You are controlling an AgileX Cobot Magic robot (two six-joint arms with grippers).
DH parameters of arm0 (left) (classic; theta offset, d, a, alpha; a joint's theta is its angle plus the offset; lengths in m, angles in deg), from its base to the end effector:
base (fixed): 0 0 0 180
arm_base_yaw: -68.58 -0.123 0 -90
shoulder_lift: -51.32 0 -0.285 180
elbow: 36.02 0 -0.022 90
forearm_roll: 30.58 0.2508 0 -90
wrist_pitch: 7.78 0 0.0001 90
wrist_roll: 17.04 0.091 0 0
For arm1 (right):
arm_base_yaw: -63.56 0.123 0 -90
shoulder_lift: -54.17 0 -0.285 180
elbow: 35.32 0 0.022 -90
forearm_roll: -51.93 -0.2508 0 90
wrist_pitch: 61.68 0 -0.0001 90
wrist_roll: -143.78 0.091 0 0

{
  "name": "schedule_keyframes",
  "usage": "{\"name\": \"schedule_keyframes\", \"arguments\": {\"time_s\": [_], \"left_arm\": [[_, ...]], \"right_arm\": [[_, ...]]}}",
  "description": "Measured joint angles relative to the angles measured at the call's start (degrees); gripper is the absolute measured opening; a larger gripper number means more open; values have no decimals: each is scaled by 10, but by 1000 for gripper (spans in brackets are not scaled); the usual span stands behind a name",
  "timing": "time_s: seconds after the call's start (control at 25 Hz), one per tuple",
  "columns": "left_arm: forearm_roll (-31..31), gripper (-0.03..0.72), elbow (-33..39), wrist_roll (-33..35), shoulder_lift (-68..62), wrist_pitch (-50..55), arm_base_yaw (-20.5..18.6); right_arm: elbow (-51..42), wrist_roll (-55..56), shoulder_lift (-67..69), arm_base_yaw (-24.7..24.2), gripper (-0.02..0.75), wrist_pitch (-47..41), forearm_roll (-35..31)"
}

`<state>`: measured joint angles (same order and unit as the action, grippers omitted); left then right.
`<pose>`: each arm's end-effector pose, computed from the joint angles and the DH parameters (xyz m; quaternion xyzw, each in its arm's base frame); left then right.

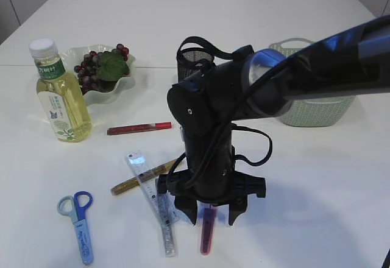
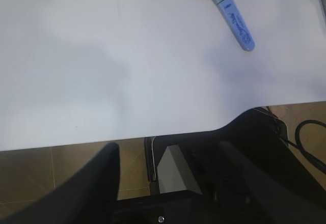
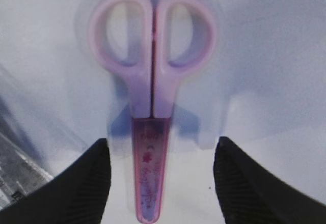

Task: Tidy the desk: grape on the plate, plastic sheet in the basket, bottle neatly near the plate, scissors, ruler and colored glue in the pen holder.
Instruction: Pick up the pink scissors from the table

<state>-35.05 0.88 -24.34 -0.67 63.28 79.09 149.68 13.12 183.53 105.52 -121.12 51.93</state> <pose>0.1029 -0.0259 0.2891 0.0215 0.9838 -0.0650 0.1659 0.2930 0.2635 0.1292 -0.0643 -0.9974 0.0237 0.0232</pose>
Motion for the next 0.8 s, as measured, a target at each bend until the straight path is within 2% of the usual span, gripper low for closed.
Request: {"name": "schedule_keyframes", "arguments": {"time_s": [0.8], "left_arm": [[0,433,0,0,0,0,0]], "right_arm": [[0,-2,0,-5,491,20,0]]}}
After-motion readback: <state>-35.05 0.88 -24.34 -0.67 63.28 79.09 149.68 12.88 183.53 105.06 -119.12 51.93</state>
